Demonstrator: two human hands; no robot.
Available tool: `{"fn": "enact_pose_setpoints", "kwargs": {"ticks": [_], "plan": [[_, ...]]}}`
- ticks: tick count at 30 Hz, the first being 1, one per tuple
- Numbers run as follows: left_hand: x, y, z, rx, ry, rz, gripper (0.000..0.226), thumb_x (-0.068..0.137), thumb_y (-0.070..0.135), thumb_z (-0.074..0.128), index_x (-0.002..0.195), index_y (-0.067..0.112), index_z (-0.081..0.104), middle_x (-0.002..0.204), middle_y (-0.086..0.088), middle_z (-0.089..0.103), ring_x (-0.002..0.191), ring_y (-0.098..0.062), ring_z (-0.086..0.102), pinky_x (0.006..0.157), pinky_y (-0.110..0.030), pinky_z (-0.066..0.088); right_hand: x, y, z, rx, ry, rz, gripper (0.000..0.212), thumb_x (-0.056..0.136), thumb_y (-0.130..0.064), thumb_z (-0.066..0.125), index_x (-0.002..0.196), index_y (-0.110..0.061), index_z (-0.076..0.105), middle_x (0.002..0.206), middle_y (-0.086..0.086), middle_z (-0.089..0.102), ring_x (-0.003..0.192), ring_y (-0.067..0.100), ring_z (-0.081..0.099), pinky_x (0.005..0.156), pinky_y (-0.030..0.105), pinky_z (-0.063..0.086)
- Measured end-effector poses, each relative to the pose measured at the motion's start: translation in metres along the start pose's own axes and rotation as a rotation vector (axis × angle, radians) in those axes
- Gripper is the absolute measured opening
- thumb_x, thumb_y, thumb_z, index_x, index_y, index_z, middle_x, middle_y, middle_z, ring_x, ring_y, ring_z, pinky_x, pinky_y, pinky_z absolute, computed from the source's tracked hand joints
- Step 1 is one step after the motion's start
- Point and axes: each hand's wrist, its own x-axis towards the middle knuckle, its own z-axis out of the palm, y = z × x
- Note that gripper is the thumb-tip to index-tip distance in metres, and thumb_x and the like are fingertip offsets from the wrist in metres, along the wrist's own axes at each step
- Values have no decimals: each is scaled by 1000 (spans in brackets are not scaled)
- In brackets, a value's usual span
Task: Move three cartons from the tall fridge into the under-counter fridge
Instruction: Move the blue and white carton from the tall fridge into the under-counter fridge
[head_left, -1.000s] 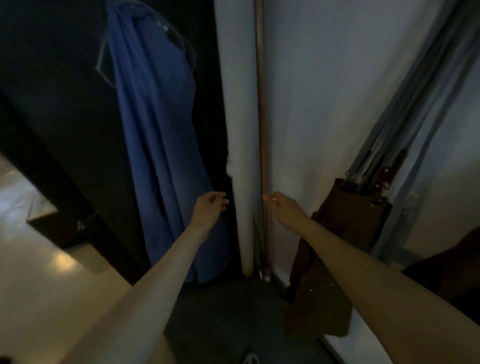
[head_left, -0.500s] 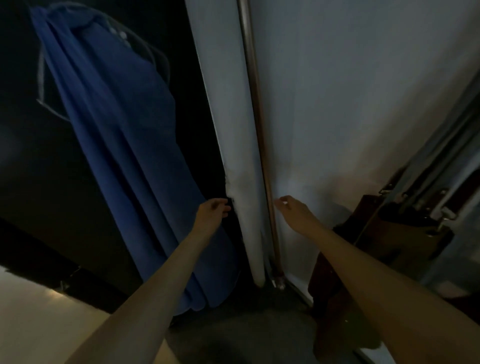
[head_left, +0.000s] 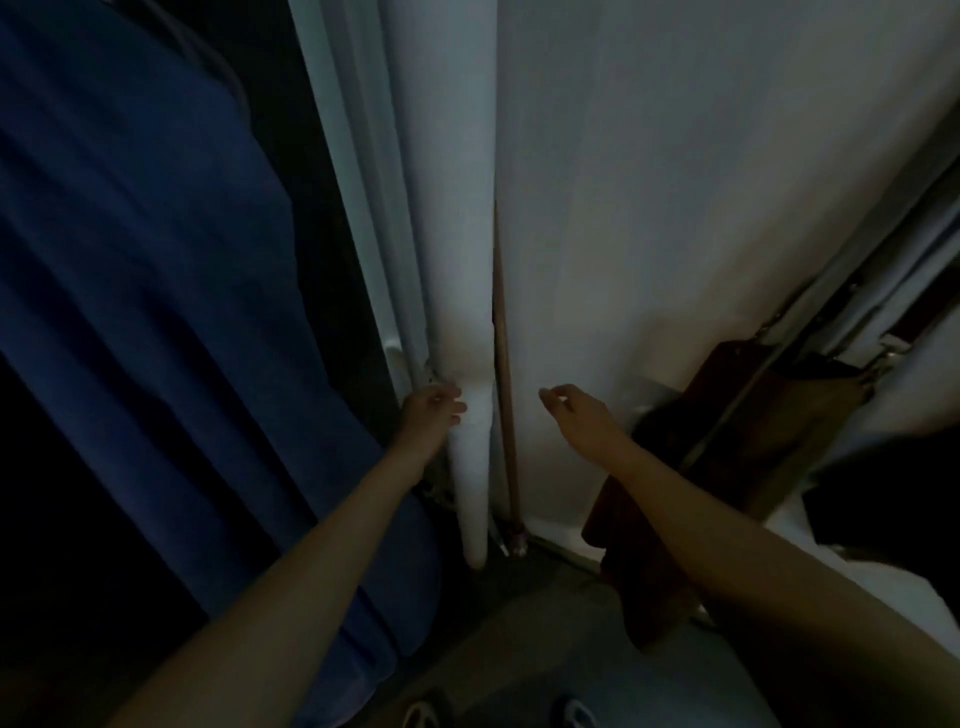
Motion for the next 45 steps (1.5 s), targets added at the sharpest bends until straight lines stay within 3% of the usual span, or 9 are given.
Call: {"fn": "enact_pose_setpoints", "kwargs": {"ticks": [7,13,17,22,27,31,36,41,45], "plan": [[1,6,-24,64,-173,41,22,106,20,50,118,16,68,102,-2,72,90,-18,66,69,-28,47,-57,-24,23,1,150,100,63,102,-63,37,141,-15,52,135,13,62,115,25,62,100,39,48],[-21,13,-33,92,-237,134,24,104,14,53,120,5,69,105,-9,72,108,-32,69,104,-46,53,-108,-40,26,59,264,185,63,103,-60,38,145,-14,48,141,12,58,124,27,57,93,32,41],[-44,0,-44,86,-266,162,25,104,10,51,118,2,69,111,-17,73,99,-26,69,99,-40,56,-148,-45,35,88,339,211,61,104,-55,40,144,-11,50,140,12,59,126,29,57,106,44,47],[-92,-26,-65,117,-327,194,20,105,11,51,107,10,70,109,-14,71,101,-28,69,103,-44,55,-199,-44,62,134,381,252,56,103,-54,45,141,-14,53,130,11,64,113,27,62,87,37,49],[-139,-44,-97,139,-331,187,20,105,15,51,98,21,68,114,-12,73,89,-16,68,73,-25,52,-256,-51,101,171,385,257,54,103,-55,44,140,-16,52,125,9,65,101,21,63,77,31,47],[-172,-53,-126,136,-356,155,17,107,16,49,106,18,65,116,-12,72,110,-28,68,104,-44,53,-300,-70,128,159,386,242,50,104,-51,45,137,-15,54,120,9,66,89,16,64,66,27,47],[-201,-52,-160,161,-389,207,19,106,18,49,111,18,67,116,-11,73,110,-26,69,107,-44,52,-338,-102,145,164,449,225,51,103,-54,43,133,-15,56,112,7,68,94,19,67,86,39,57],[-223,-63,-191,191,-458,268,16,105,23,51,111,24,66,108,1,73,103,-16,68,82,-28,50,-373,-128,180,173,509,257,43,103,-52,45,124,-17,59,91,0,67,81,18,68,75,36,57],[-237,-77,-218,223,-526,301,15,106,22,50,110,26,64,110,-1,71,102,-17,67,72,-22,45,-403,-144,215,172,526,314,46,103,-53,46,129,-18,59,103,3,69,95,20,66,90,42,55]]}}
